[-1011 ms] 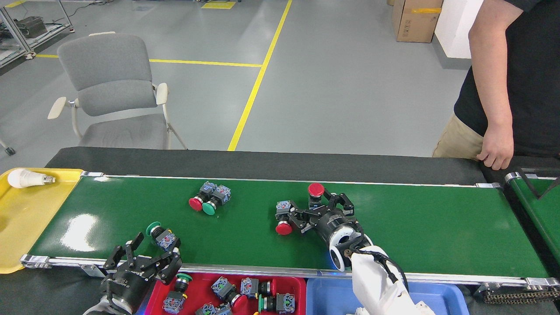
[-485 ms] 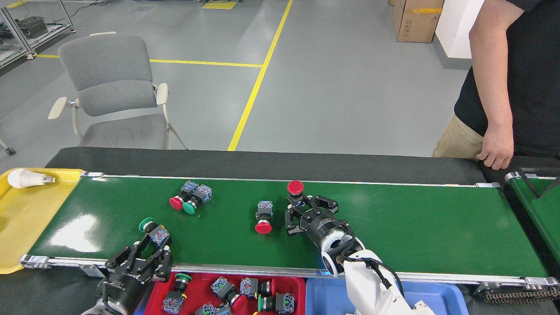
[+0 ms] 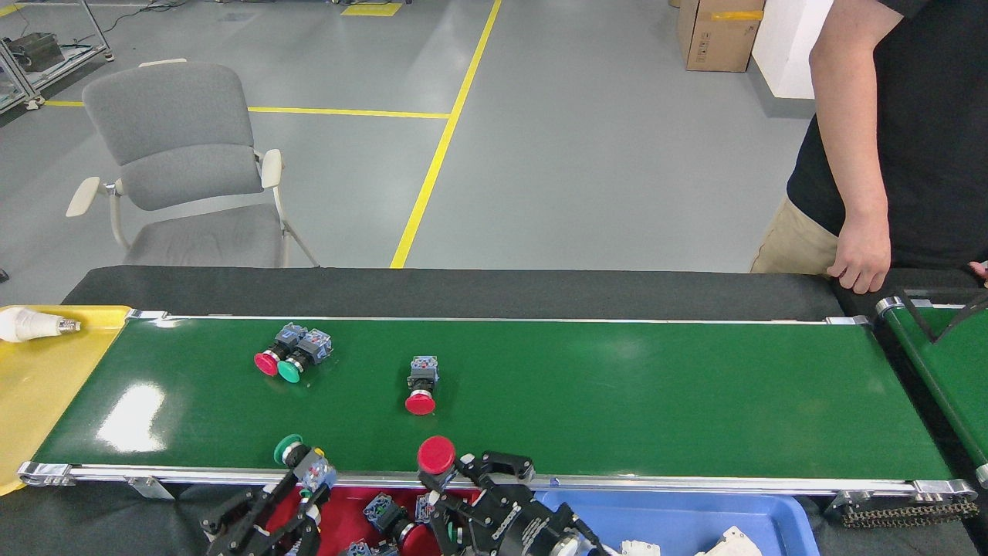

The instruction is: Pick switch part from conveyor to tray

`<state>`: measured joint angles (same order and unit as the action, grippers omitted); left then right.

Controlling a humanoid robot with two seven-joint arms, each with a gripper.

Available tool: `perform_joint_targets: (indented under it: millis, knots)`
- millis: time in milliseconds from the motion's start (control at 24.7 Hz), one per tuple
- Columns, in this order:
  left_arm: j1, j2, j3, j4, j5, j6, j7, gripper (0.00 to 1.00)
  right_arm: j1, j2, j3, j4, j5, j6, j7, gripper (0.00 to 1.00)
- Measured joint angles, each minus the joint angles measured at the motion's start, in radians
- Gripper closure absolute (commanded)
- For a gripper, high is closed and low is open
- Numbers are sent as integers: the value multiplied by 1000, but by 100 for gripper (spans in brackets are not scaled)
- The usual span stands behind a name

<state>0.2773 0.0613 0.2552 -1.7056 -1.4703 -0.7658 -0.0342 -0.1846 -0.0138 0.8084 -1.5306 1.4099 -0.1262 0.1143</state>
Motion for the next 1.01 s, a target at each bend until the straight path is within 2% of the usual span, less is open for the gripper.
perform_joint_targets:
  millis: [40,243,324,485,647,809,890,1011]
  knots:
    - [10,-7,2,-13,2,-6,0,0,0,1,6,0,2,-1,0,0]
    - [47,-38,15,-23,3,-15,0,0,15,10,5,-14,2,-5,1,0]
    - [69,-47,54,-25,3,-15,0,0,29,10,-25,-68,-1,-7,1,0]
    - [71,-90,193,-24,3,-19,0,0,161,9,-304,-177,-7,36,-3,0]
    - [71,-89,326,-2,3,37,6,0,287,14,-604,-212,-8,56,-95,0]
    - [84,-89,366,-2,3,59,15,0,401,34,-792,-221,-23,59,-142,0]
    - [82,-89,353,-11,3,62,16,0,414,43,-862,-221,-49,61,-148,0]
    - [49,-89,285,-28,-4,75,18,0,415,49,-882,-221,-61,62,-151,0]
